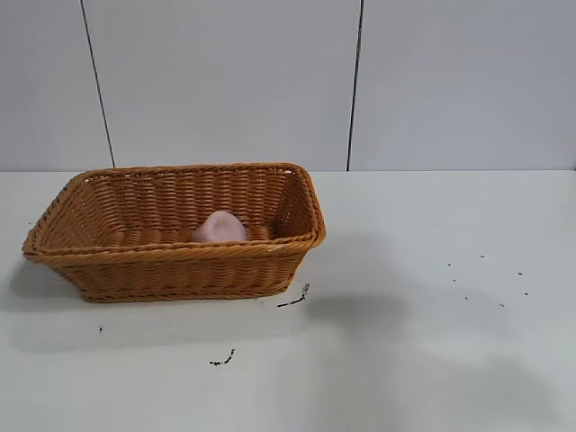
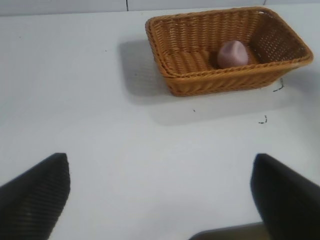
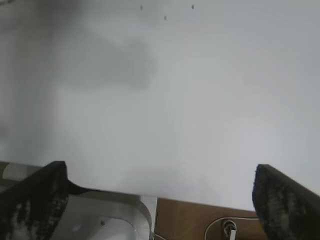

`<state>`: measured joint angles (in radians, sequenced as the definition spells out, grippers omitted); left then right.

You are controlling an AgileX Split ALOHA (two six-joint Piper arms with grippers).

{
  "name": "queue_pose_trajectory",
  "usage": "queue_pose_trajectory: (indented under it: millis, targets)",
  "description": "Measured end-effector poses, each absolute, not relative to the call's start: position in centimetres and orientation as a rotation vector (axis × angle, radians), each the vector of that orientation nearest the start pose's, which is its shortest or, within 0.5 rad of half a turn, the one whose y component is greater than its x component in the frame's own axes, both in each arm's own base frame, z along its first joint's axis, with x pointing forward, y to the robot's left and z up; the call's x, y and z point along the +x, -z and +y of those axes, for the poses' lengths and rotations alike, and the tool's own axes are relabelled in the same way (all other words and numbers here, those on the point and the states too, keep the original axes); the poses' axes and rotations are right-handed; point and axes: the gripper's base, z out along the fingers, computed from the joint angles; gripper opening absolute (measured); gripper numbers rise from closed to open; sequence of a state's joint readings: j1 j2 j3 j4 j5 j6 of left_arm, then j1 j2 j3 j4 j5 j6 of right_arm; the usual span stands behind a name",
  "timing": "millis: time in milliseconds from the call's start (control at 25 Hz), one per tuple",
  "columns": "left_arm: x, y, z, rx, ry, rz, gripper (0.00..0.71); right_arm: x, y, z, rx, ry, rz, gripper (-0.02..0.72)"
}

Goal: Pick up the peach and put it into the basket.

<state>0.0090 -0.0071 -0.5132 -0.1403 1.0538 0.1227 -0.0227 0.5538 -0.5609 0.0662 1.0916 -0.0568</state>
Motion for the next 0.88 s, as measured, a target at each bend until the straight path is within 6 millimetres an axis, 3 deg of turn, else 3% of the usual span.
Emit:
queue_pose_trajectory:
  millis: [280,640,880]
  targets:
    - [-0.8,-28.2,-1.1,0.122,0.083,2.007,0.694,2.7,-27.5,0.5,-0.030,-0.043,2.204,0.696]
    - [-0.8,-28.2,-1.1,0.122,0.083,2.007,0.694,-0.1,-27.8,0.6,-0.035,-0.035,2.022,0.696]
    - [-0.8,-28.2,-1.1,0.122,0.083,2.007,0.694,-0.3,-27.8,0.6,-0.036,-0.035,2.008,0.696]
